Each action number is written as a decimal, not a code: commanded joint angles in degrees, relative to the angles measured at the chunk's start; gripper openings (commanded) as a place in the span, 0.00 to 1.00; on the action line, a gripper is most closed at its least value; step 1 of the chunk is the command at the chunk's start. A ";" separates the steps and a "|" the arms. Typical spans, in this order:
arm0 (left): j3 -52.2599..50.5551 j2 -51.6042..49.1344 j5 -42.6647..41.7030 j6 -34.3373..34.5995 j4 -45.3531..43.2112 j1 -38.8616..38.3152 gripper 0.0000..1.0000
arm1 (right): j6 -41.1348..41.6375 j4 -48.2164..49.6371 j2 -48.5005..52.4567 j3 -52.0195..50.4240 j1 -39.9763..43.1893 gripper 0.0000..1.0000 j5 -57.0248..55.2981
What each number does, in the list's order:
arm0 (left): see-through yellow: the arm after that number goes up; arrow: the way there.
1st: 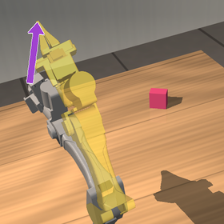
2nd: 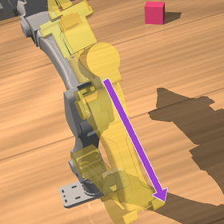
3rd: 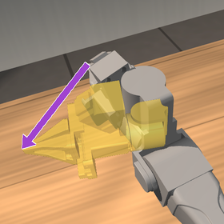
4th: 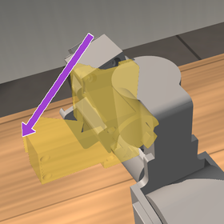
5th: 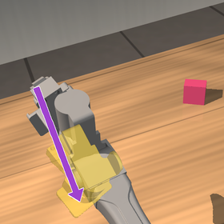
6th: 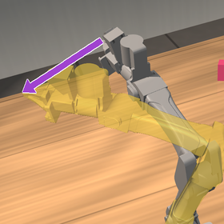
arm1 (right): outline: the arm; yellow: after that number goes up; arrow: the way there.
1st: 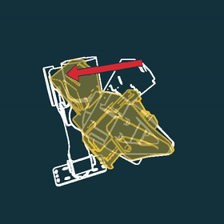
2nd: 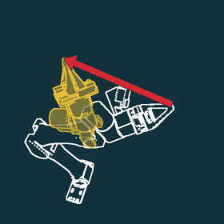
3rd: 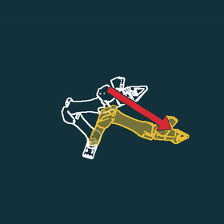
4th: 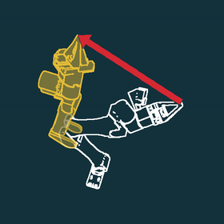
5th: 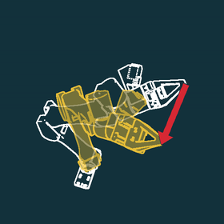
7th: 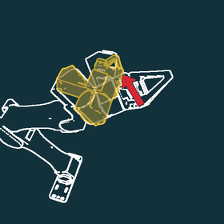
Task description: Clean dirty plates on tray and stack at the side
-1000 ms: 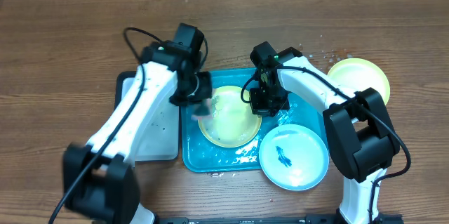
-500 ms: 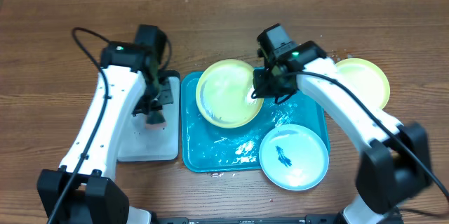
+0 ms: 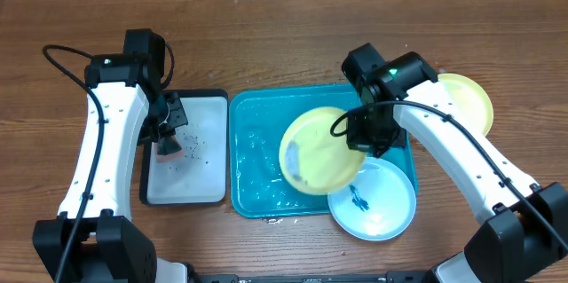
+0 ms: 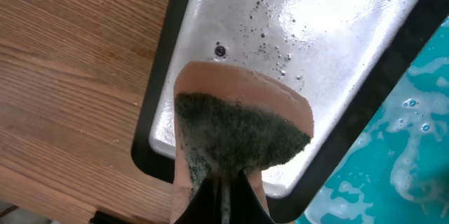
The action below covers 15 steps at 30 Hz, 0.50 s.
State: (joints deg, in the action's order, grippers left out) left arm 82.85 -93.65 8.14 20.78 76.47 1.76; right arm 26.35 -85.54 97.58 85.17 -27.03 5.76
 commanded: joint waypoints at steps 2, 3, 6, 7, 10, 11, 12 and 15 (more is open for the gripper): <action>-0.37 -0.04 -0.74 -1.16 -0.24 0.15 0.04 | -8.50 -0.55 -0.70 0.72 0.13 0.04 16.87; -0.37 -0.04 -0.74 -1.16 -0.22 0.15 0.04 | -9.81 -0.24 -0.70 0.66 0.11 0.04 18.73; -0.37 -0.04 -0.74 -1.16 -0.20 0.15 0.04 | -12.96 1.90 -0.59 0.50 0.09 0.04 23.65; -0.37 -0.04 -0.74 -1.16 -0.20 0.15 0.04 | -13.14 3.15 -0.59 0.33 0.09 0.04 24.59; -0.37 -0.04 -0.74 -1.16 -0.20 0.15 0.04 | -14.21 8.15 -0.55 0.31 0.09 0.04 26.10; -0.37 -0.04 -0.76 -1.16 -0.20 0.15 0.04 | -14.23 10.32 -0.55 0.31 0.09 0.04 26.10; -0.37 -0.04 -0.85 -1.16 -0.20 0.15 0.04 | -14.67 13.00 -0.55 0.31 0.09 0.04 26.05; -0.37 -0.04 -2.05 -1.55 -0.24 0.15 0.04 | -14.67 19.69 -0.55 0.31 0.09 0.04 26.62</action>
State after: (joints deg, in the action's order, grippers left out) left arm 82.85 -93.65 7.64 20.73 76.44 1.76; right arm 13.52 -69.49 97.58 85.10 -27.03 28.93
